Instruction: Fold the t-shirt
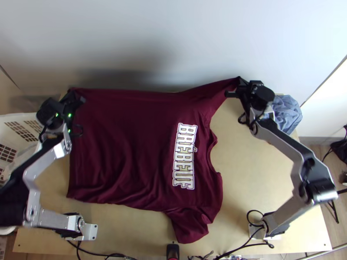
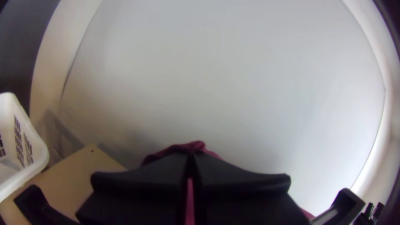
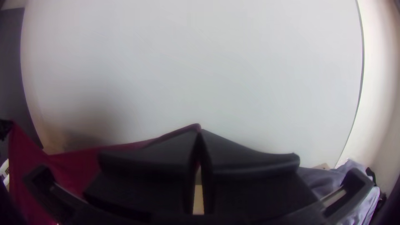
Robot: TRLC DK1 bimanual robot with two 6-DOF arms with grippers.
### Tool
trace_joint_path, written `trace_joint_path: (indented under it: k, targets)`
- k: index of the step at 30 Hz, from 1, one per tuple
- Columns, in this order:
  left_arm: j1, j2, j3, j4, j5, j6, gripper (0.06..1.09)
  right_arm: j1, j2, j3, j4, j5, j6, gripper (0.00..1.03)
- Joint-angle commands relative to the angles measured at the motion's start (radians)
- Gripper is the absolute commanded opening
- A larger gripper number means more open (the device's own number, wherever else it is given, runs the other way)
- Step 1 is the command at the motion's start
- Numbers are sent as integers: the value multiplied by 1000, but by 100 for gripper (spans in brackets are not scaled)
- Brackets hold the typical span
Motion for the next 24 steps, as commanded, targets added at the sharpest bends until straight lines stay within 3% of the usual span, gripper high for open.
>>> trace_joint_path:
  k: [1,12,18,24]
  targets:
    - [-14,241,184,10,-40,5,9,-21,204,178,7,5,-5,3]
    - [-58,445,328,6,-72,80,9,-11,314,329,-60,16,-29,3]
    - [-61,505,322,-45,-60,169,9,32,312,298,-232,16,-101,3]
    - [-41,431,256,-131,-7,214,9,77,204,115,-258,14,-169,3]
